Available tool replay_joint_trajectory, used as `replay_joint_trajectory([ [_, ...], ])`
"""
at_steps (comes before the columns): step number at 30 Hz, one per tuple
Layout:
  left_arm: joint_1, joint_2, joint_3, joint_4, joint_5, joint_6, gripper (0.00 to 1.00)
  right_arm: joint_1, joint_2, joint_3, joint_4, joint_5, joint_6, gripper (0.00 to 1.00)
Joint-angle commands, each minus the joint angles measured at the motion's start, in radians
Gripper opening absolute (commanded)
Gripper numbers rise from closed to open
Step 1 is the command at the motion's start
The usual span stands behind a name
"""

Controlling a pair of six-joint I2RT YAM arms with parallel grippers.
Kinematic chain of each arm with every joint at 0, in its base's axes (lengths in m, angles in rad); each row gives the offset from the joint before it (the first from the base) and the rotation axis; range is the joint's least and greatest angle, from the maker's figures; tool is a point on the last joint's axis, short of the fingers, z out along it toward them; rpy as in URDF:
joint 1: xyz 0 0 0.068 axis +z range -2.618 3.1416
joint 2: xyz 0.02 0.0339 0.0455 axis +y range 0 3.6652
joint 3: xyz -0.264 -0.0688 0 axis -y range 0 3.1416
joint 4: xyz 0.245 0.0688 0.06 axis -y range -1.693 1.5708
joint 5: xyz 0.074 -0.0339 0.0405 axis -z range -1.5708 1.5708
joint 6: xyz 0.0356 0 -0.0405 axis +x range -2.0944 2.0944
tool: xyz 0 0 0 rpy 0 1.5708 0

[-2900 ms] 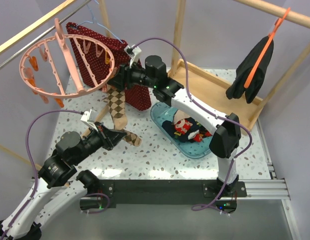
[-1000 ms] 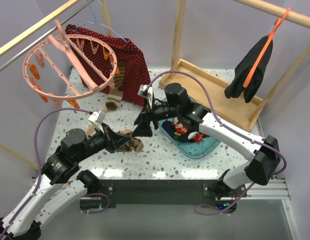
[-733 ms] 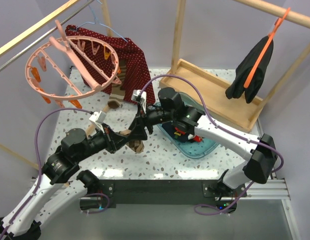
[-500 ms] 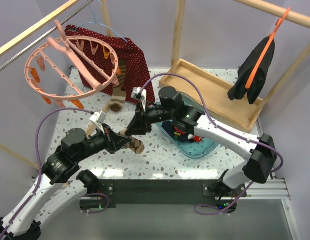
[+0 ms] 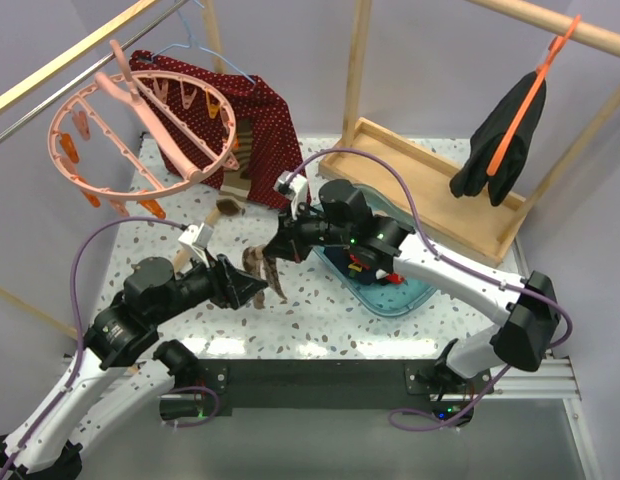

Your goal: Remove the socks clipped to the hanger

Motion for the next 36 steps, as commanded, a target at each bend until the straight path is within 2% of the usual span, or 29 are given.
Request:
replay_joint_trajectory([
  [1, 0.000, -0.019, 0.047, -0.024, -0.048, 0.014, 0.65, -0.039, -0.107, -0.031, -0.113, 0.311, -0.023, 0.00],
  [7, -0.001, -0.031, 0.052, -0.042, -0.078, 0.020, 0.66, -0.179, -0.206, -0.070, -0.261, 0.585, -0.008, 0.00],
  [13, 0.000, -0.033, 0.049, -0.045, -0.081, 0.025, 0.66, -0.324, -0.294, -0.090, -0.371, 0.731, -0.025, 0.00],
  [17, 0.000, -0.028, 0.049, -0.042, -0.077, 0.029, 0.66, -0.366, -0.300, -0.088, -0.397, 0.774, -0.066, 0.02],
  [18, 0.000, -0.028, 0.047, -0.042, -0.075, 0.032, 0.66, -0.369, -0.294, -0.087, -0.400, 0.777, -0.072, 0.07],
  [19, 0.000, -0.028, 0.049, -0.044, -0.072, 0.032, 0.66, -0.369, -0.276, -0.082, -0.413, 0.782, -0.077, 0.22],
  [21, -0.001, -0.028, 0.049, -0.045, -0.075, 0.035, 0.66, -0.371, -0.240, -0.061, -0.425, 0.744, -0.094, 0.44],
  [22, 0.000, -0.028, 0.049, -0.045, -0.074, 0.037, 0.66, -0.372, -0.191, -0.030, -0.431, 0.710, -0.103, 0.59],
  [25, 0.000, -0.034, 0.050, -0.053, -0.078, 0.040, 0.66, -0.372, -0.118, 0.024, -0.395, 0.564, -0.141, 0.75],
  [27, 0.000, -0.037, 0.055, -0.065, -0.083, 0.038, 0.66, -0.371, -0.058, 0.058, -0.338, 0.471, -0.141, 0.76],
  [28, 0.000, -0.040, 0.055, -0.070, -0.086, 0.040, 0.66, -0.368, -0.042, 0.070, -0.263, 0.386, -0.131, 0.76],
  [31, 0.000, -0.056, 0.061, -0.091, -0.100, 0.037, 0.66, -0.322, 0.024, 0.096, -0.088, 0.285, -0.077, 0.76],
  [36, -0.001, -0.086, 0.076, -0.139, -0.137, 0.034, 0.66, -0.175, 0.212, 0.208, 0.085, 0.285, -0.026, 0.78],
])
